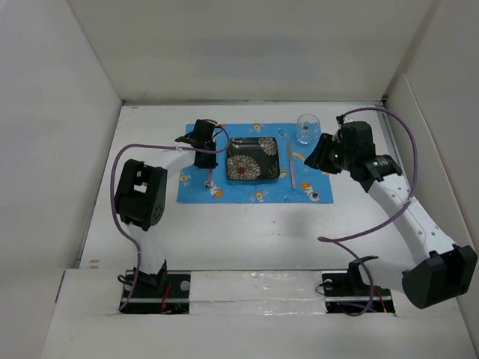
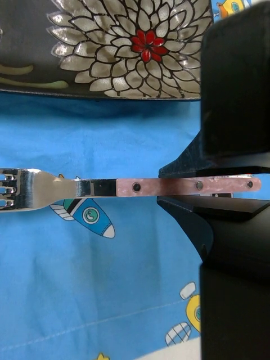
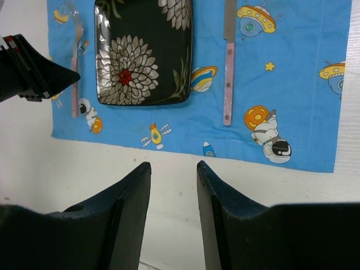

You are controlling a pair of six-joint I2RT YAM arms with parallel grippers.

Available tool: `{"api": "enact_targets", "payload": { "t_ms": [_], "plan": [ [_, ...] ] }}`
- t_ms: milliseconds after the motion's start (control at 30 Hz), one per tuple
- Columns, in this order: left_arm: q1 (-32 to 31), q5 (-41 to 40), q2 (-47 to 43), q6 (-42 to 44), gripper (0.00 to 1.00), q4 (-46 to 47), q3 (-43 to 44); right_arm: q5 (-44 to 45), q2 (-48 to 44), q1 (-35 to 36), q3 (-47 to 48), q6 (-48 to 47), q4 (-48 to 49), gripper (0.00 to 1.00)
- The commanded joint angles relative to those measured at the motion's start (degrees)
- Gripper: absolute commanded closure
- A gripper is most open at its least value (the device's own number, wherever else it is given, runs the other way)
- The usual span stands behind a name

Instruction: Set the dinner table for one person

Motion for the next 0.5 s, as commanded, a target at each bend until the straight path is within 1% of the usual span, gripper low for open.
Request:
{"api": "enact_targets", "payload": {
  "t_ms": [0, 133, 333, 367, 400, 467],
  "plan": [
    [0.04, 0.09, 0.89, -0.14, 1.0, 1.73, 1.63, 0.62, 0.5, 1.04, 2.48, -0.63, 2.42, 0.56],
    [0.04, 0.88, 2.21, 0.4, 1.0, 1.91, 2.52, 1.41, 0.86, 1.57, 2.57, -0.2, 1.9, 0.56],
    [0.04, 0.88, 3.35, 0.31, 1.0, 2.7, 1.46, 2.38, 1.03, 2.09, 2.22, 0.6, 1.72, 0.56],
    [0.04, 0.88, 3.7, 0.31, 0.97, 2.7, 1.37, 2.3, 1.12, 2.09, 2.13, 0.6, 1.72, 0.56],
    [0.04, 0.88, 3.7, 0.39, 0.89, 2.35, 1.55, 2.38, 1.3, 2.62, 2.13, 0.69, 1.72, 0.56],
    [0.04, 0.71, 3.09, 0.05, 0.8, 2.0, 1.55, 2.38, 1.73, 2.62, 2.4, 0.69, 1.37, 0.55]
  ]
}}
